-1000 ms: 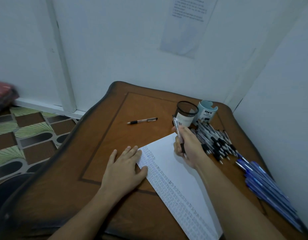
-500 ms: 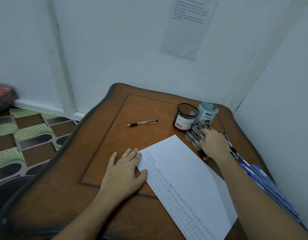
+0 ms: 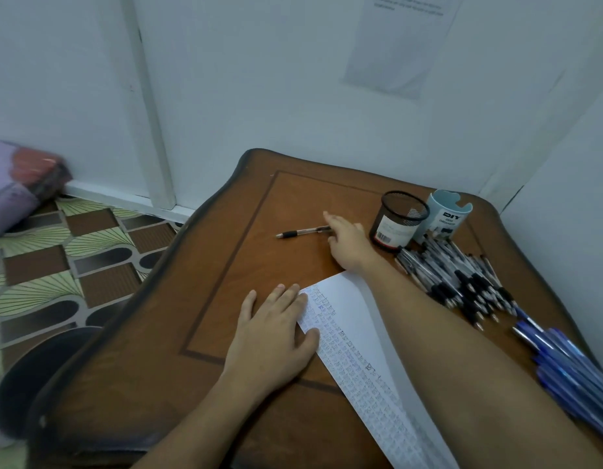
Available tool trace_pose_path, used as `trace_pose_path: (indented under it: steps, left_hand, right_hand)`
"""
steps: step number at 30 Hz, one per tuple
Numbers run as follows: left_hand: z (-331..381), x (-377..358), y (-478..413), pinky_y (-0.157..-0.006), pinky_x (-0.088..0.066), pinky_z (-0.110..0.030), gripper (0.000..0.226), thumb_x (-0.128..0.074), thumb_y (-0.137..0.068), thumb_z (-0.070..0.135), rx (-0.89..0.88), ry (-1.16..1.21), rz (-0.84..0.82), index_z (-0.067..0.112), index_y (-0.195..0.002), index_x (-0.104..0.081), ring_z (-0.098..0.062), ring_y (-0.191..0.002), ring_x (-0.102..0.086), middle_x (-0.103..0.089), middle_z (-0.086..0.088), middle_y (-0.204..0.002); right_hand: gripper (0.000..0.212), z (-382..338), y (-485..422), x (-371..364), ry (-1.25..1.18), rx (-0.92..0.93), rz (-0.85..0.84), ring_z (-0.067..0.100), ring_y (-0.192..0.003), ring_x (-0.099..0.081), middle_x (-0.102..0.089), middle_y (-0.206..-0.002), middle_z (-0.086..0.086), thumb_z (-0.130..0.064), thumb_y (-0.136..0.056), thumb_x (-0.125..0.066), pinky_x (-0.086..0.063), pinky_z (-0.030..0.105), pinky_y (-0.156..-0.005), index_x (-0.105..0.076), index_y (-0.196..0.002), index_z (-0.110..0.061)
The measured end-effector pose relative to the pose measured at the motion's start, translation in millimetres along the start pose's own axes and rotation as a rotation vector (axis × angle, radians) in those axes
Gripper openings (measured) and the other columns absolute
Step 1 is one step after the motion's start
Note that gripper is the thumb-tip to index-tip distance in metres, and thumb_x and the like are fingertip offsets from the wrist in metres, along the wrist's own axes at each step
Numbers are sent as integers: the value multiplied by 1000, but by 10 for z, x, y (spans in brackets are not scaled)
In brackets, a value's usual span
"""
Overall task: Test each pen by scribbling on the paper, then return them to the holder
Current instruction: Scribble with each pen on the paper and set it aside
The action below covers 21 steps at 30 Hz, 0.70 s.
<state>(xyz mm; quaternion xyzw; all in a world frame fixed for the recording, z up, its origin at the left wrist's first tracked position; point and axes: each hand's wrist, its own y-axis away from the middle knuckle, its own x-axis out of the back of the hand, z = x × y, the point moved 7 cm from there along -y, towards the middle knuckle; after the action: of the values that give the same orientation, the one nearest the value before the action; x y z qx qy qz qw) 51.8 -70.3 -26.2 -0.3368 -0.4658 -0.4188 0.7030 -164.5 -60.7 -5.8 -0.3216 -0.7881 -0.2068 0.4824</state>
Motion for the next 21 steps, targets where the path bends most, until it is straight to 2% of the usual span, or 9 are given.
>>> trace_pose_path:
  steps: [2,4,7,9,11,14,18,20,21]
  left_hand:
    - [-1,-5,-4,-119,7,-38,69,-19,-88,58,-9,-5,-4,33,-152,-26,-2,-148,-5,-15,16,-162]
    - [-5,-18,-6,-119,7,-40,65,-24,-92,57,-17,-3,-3,33,-152,-26,-2,-148,-5,-15,15,-162]
    - [-6,-29,-8,-119,6,-40,68,-22,-89,57,-15,13,2,32,-151,-28,-3,-149,-6,-17,14,-162]
    - [-3,-32,-1,-119,5,-40,70,-20,-86,57,-11,10,0,32,-151,-29,-2,-149,-6,-17,15,-162]
    - [-2,-31,6,-119,4,-40,70,-20,-86,57,-13,19,4,31,-151,-30,-3,-149,-7,-18,15,-161]
    - [0,-27,5,-119,3,-42,73,-18,-85,58,-18,38,13,30,-151,-32,-5,-149,-10,-22,13,-161]
    - [7,-33,3,-120,2,-42,87,-3,-75,63,-14,12,10,31,-150,-31,-4,-149,-10,-21,14,-161]
    - [10,-32,6,-120,2,-41,89,-2,-73,64,-10,14,10,31,-150,-31,-4,-149,-10,-21,14,-161]
    - [12,-31,10,-120,2,-41,89,-1,-73,64,-10,13,10,31,-150,-31,-3,-148,-10,-21,15,-161]
  right_hand:
    - [49,-4,-86,-34,53,-60,-31,32,-145,-21,-33,-159,4,-16,-104,-40,-24,45,-116,-36,-153,-21]
    - [38,-16,-95,3,63,-76,36,34,-138,-29,-44,-146,10,-20,-103,-45,-31,44,-110,-54,-140,-18]
    - [23,56,1,62,-6,-80,110,30,-126,-39,-54,-128,10,-21,-99,-58,-33,40,-107,-69,-119,-20]
    - [7,140,100,120,-122,-98,109,25,-118,-46,-56,-117,7,-20,-92,-68,-38,40,-105,-70,-95,-26]
    - [10,199,224,207,-274,-97,101,19,-103,-55,-59,-103,2,-19,-88,-74,-47,35,-91,-68,-85,-26]
    - [7,241,472,410,-681,-94,132,12,-80,-54,-58,-85,-1,-12,-89,-72,-48,26,-68,-68,-88,-18]
    - [1,258,842,622,-1350,-99,215,18,-84,-66,-71,-89,3,-17,-98,-61,-55,28,-71,-60,-97,-17]
    - [7,244,1005,641,-1480,-85,260,21,-76,-71,-71,-79,3,-24,-105,-47,-58,35,-72,-53,-108,-21]
    - [13,229,1081,627,-1497,-79,274,20,-65,-67,-66,-70,3,-25,-106,-43,-58,36,-66,-51,-116,-25]
